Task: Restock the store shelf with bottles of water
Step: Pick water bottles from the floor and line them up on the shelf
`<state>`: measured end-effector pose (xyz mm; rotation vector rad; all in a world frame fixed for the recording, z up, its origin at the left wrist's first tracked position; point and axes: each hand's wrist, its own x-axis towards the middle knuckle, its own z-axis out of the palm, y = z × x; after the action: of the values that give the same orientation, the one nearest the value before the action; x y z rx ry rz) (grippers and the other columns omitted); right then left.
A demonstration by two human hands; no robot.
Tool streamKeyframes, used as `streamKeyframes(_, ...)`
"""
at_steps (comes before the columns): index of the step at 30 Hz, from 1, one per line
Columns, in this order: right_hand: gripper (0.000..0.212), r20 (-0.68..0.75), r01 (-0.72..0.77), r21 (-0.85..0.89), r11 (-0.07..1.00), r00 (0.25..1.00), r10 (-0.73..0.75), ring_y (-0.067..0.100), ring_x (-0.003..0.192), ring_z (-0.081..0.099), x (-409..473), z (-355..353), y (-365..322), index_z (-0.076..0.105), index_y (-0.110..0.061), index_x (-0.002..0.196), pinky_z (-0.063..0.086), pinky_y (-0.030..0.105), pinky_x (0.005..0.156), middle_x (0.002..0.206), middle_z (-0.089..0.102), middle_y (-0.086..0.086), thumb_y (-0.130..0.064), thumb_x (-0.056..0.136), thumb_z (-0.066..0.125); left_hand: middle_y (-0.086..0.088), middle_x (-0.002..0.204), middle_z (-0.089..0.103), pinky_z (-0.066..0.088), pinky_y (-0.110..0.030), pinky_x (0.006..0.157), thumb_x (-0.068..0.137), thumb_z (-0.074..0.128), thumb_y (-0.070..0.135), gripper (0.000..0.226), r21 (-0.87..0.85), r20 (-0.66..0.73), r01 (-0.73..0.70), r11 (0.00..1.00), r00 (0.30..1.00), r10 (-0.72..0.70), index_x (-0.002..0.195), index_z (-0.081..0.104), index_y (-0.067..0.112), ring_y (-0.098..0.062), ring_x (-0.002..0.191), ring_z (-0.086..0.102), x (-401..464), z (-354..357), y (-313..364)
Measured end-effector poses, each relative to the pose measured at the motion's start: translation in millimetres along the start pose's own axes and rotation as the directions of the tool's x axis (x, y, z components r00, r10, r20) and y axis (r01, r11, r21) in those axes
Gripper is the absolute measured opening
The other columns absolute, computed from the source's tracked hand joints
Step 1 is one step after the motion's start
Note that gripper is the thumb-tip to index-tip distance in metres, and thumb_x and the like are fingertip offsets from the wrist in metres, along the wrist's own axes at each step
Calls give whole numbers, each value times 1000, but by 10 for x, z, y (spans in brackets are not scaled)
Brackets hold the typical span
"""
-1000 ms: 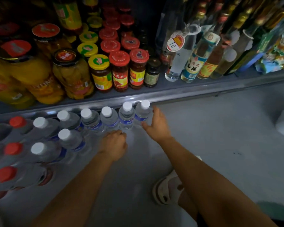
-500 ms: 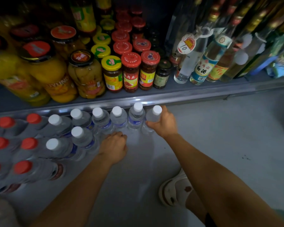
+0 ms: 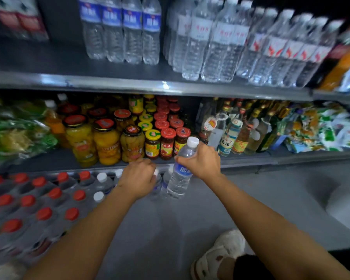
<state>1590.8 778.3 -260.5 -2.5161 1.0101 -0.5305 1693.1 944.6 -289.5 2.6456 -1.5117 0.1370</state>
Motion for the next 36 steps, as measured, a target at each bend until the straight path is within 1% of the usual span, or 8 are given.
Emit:
streamKeyframes(9,52,-170,227,48,973,962,-216,26,89,64,513,-1003,-1169,61,-19,86,48,32,66,87,68,3,-65,64,71,-4,109,61,42,-34,89,88,42,34,32,110,-288,46,993,958,-13,105,63,17,-25,109,54,248,-1333,-439)
streamKeyframes(12,52,-231,274,29,961,938,-260,20,69,58,770,-1274,-1514,48,-16,68,36,29,51,65,54,-3,-63,68,71,-6,110,59,42,-35,88,90,42,30,31,128,-303,82,988,952,-40,107,62,14,-26,109,53,438,-1705,-583)
streamKeyframes(14,56,-267,286,-2,958,923,-276,12,55,45,974,-1434,-1713,40,-16,63,27,28,44,59,45,-4,-63,70,70,-4,111,58,41,-35,87,92,44,28,28,161,-318,98,982,947,-42,112,60,15,-25,110,51,607,-1916,-676)
streamKeyframes(16,56,-303,299,-20,954,908,-290,8,51,37,1201,-1565,-1885,38,-16,61,26,28,43,57,43,-4,-61,71,70,-3,115,56,40,-34,89,94,44,28,30,171,-337,107,979,940,-44,116,58,15,-23,112,50,798,-2101,-777)
streamKeyframes(19,54,-354,299,-14,954,891,-284,12,52,38,1576,-1699,-2094,38,-17,60,26,26,43,57,44,-4,-58,69,71,-4,116,56,40,-34,89,95,44,29,29,172,-378,107,979,925,-35,115,57,13,-23,114,49,1106,-2316,-912)
streamKeyframes(27,49,-373,322,-64,945,870,-322,21,65,58,2560,-1570,-2359,57,-11,69,45,30,53,64,58,1,-58,61,69,-2,120,55,38,-31,95,97,42,28,32,198,-411,94,976,912,-4,122,56,15,-20,116,49,1780,-2394,-1295)
streamKeyframes(31,54,-314,313,-93,945,892,-326,15,52,46,2881,-1427,-2387,43,-12,57,35,27,45,56,48,0,-57,64,73,-2,125,54,38,-33,99,95,43,27,35,204,-381,90,975,925,-5,127,53,15,-21,118,49,2007,-2284,-1501)
streamKeyframes(36,54,-248,321,-119,940,907,-341,20,58,52,3185,-1240,-2396,45,-11,58,42,32,51,60,51,3,-56,66,74,-2,126,54,38,-34,101,95,42,26,38,207,-345,99,973,938,-23,130,52,15,-22,119,48,2195,-2123,-1711)
